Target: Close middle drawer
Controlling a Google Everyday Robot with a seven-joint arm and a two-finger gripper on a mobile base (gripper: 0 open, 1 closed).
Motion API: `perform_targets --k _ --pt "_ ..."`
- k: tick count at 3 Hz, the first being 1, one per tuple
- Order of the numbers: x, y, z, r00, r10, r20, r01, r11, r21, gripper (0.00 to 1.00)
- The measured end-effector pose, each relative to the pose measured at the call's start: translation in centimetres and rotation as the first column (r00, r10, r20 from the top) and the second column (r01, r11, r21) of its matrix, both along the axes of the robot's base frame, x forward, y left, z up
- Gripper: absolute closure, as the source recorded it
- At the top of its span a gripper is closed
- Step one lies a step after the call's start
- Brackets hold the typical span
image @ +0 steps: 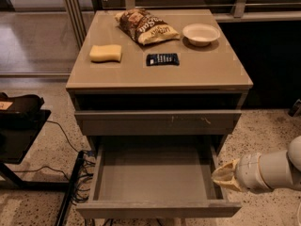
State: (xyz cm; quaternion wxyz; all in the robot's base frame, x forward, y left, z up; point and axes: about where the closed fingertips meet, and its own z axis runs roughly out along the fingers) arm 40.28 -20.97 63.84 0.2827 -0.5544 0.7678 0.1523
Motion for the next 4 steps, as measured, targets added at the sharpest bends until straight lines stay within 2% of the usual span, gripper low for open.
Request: perform_targets --k 1,2,3,4 --pt "-0.7 0.7 -3.2 0.9977 0.007 -0.067 -0.006 1.000 0.015 1.00" --pt "-2.5 1.7 -8.7 0.9866 0.003 -0.163 0.006 0.998 0.055 1.00" --pt "-4.2 2.3 -13.7 0.9666 -0.029 -0.255 0.053 0.995 0.088 1.00" --pt "-5.8 3.0 -17.2 0.9437 -0.054 -0.326 0.088 0.992 0.092 1.00"
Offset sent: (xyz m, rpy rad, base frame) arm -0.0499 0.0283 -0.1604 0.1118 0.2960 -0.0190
